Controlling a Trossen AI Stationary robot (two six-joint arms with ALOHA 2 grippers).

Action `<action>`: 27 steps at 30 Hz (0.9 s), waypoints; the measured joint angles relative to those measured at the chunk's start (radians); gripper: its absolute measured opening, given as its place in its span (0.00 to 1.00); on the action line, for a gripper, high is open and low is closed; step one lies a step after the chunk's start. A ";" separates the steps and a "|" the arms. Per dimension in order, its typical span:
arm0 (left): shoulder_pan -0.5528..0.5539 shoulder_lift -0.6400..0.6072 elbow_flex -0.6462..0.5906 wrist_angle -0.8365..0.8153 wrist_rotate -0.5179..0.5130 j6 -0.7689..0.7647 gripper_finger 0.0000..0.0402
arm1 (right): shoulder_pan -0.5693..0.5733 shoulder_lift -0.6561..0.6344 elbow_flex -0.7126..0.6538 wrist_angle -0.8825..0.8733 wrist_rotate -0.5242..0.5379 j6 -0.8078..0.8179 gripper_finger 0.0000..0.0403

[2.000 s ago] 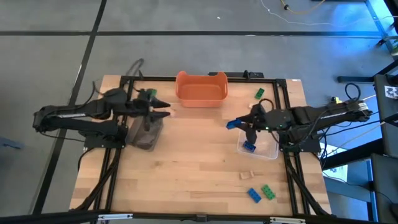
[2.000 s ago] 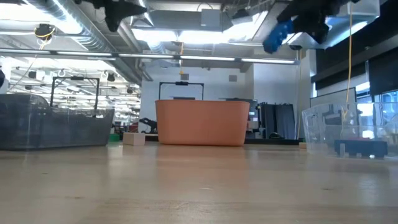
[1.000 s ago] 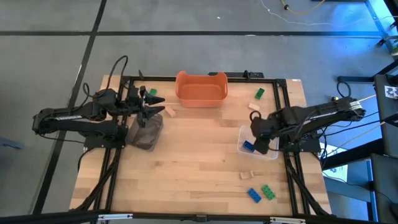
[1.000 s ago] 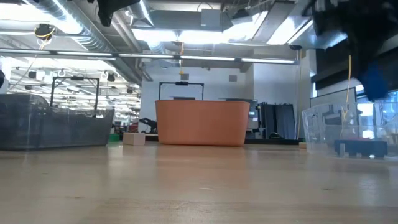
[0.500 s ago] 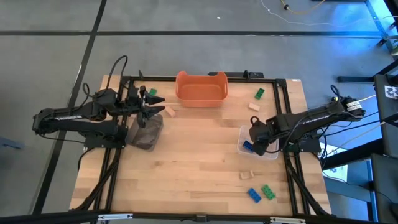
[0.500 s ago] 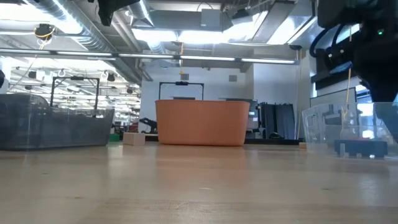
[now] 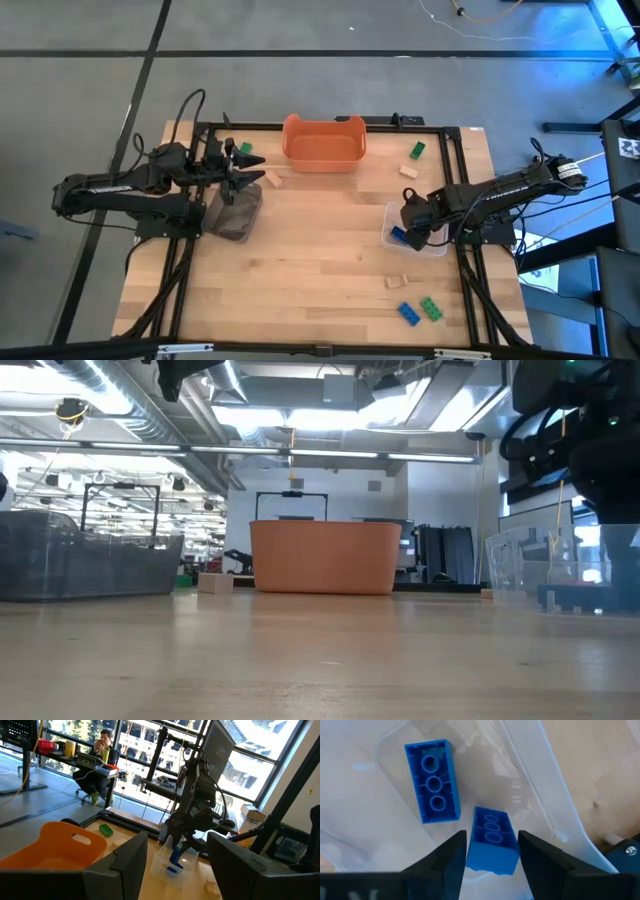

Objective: Sort & place blocks by color
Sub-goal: Put the top blue game piece into the transparent bin, then put the top right brown block into the black bin

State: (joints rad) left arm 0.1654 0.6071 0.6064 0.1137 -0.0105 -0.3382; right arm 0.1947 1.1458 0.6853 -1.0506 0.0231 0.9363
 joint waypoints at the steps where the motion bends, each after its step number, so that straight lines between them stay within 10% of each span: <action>1: 0.000 0.000 0.000 0.000 0.000 0.000 0.49 | 0.000 0.000 0.000 0.002 0.001 0.000 0.45; 18: 0.000 0.000 0.000 0.000 -0.001 0.001 0.49 | -0.002 0.000 0.041 -0.021 0.006 -0.102 0.46; 27: 0.000 0.000 0.000 0.000 -0.001 0.001 0.49 | -0.002 -0.008 0.228 0.061 0.228 -0.243 0.46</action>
State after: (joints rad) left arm 0.1654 0.6071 0.6064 0.1135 -0.0116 -0.3374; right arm 0.1932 1.1374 0.9133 -0.9895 0.2514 0.6930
